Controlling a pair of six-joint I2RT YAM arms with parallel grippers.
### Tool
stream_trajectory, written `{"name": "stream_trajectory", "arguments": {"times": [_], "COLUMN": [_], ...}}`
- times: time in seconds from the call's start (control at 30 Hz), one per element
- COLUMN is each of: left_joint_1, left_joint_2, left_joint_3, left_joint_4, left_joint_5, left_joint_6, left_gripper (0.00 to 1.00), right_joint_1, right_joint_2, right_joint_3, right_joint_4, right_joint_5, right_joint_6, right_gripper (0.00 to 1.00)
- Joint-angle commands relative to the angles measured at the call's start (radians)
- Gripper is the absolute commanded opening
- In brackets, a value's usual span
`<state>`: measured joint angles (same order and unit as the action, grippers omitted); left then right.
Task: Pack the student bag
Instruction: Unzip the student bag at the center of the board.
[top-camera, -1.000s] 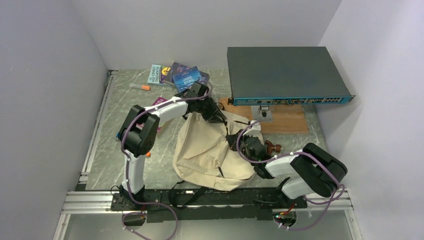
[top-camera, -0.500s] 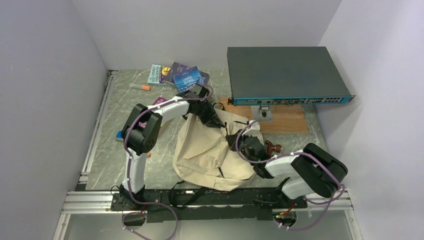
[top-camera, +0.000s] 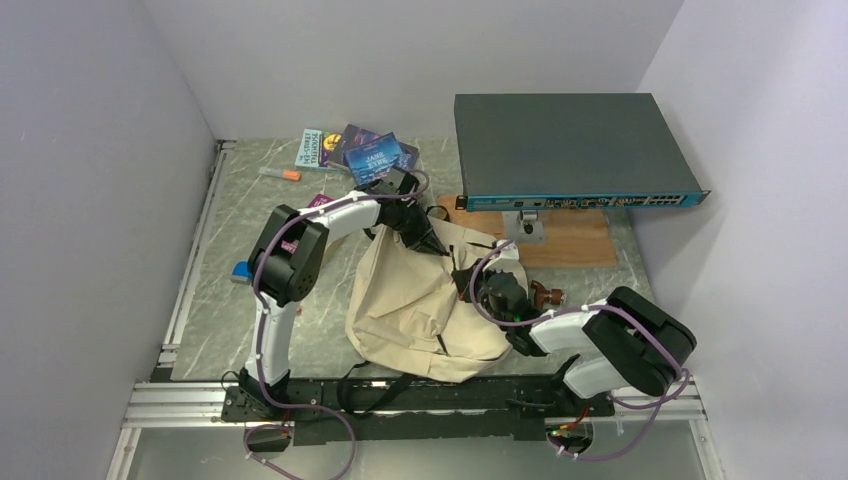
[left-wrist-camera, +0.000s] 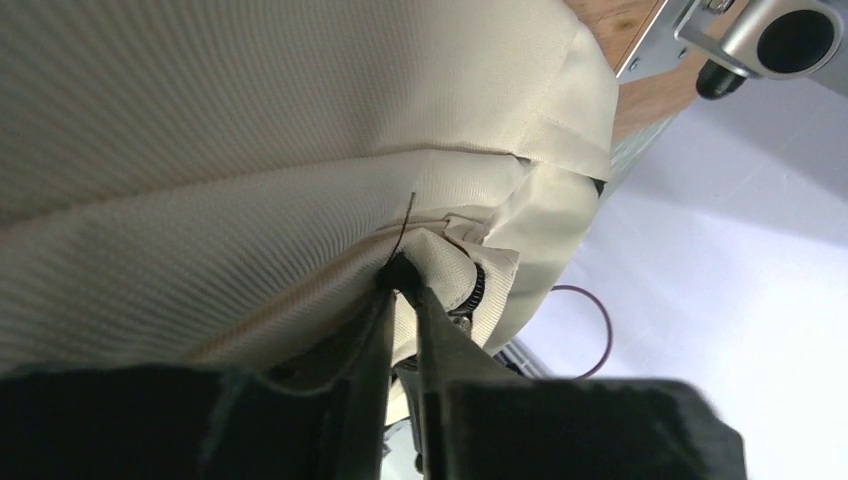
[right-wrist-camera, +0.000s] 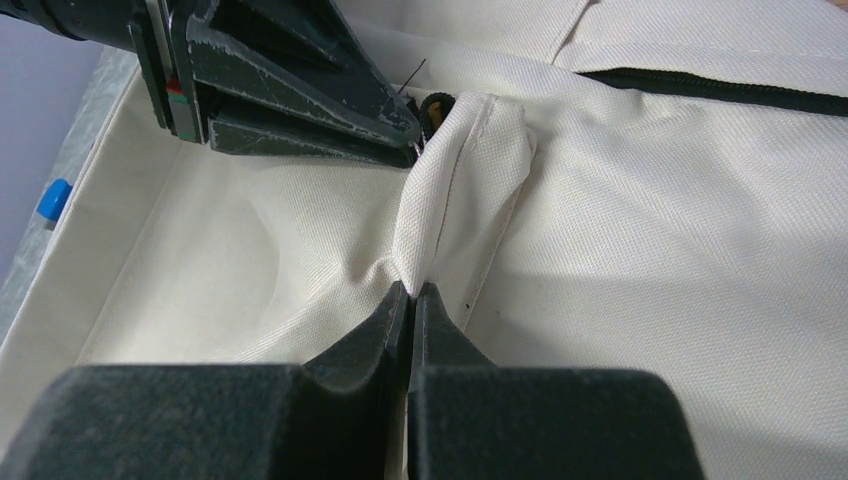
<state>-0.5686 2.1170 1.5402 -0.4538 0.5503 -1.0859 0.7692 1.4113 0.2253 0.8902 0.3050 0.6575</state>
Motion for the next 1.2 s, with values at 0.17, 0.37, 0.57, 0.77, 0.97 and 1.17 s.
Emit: {"name": "stream_trajectory", "arguments": {"times": [0.17,0.37,0.57,0.77,0.97,1.17], "left_joint_1": [0.005,-0.002,-0.023,-0.039,-0.039,-0.035], "left_joint_2": [-0.057,-0.133,-0.186,-0.204,-0.182,-0.206], "left_joint_3": [-0.026,-0.109,-0.133,-0.149,-0.125,-0.168], "left_joint_4": [0.108,0.183,0.17,0.175,0.145,0.19], "left_joint_5": [-0.016,-0.012,-0.041,-0.044,-0.057,-0.096], "left_joint_6": [0.082,0.101,0.137,0.146,0.165,0.147], "left_gripper": [0.0,0.0,0.0,0.0,0.12,0.6], "right_joint_1": [-0.001,-0.053,-0.108,-0.136,-0.136,-0.137], "right_joint_2": [-0.117,-0.179,-0.204,-0.156,-0.091,-0.049], "right_joint_3": [0.03,0.064,0.095,0.116,0.17,0.185], "right_joint_4": [-0.026,-0.155,-0.217,-0.204,-0.255,-0.271], "right_joint_5": [0.014,-0.011,-0.053,-0.102,-0.105,-0.075], "right_joint_6": [-0.002,0.047,0.028,0.027,0.008,0.006], "right_gripper": [0.12,0.24,0.36,0.34,0.35,0.27]}}
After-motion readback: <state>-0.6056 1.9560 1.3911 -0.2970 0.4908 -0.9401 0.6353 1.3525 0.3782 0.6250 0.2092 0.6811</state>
